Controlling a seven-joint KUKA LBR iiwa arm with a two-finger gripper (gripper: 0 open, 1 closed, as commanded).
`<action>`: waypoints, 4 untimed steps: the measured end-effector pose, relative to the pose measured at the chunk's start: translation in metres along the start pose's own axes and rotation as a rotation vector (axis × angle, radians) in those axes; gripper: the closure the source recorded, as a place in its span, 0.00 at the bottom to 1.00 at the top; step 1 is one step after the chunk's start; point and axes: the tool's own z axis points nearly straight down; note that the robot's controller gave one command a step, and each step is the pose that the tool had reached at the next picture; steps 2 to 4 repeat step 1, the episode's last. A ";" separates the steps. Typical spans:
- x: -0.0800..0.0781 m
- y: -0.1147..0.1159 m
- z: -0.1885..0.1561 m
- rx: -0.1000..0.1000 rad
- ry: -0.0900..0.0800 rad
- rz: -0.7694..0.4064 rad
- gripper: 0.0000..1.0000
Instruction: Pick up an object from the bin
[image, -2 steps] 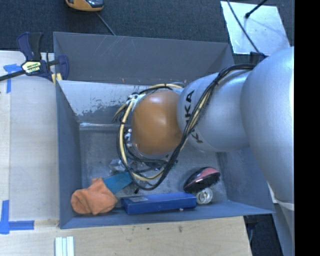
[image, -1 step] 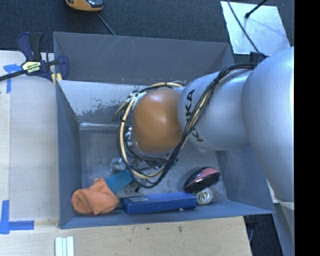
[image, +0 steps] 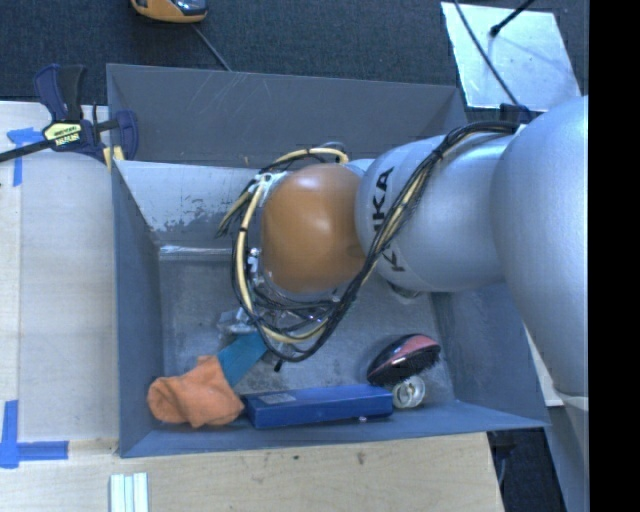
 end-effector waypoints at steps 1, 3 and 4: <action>0.002 -0.015 0.000 0.001 -0.004 -0.090 1.00; 0.002 -0.015 0.000 0.001 -0.004 -0.090 1.00; 0.002 -0.015 0.000 0.001 -0.004 -0.090 1.00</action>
Offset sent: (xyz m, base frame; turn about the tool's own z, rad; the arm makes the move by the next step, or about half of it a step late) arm -0.0490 -0.0125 -0.0006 -0.0037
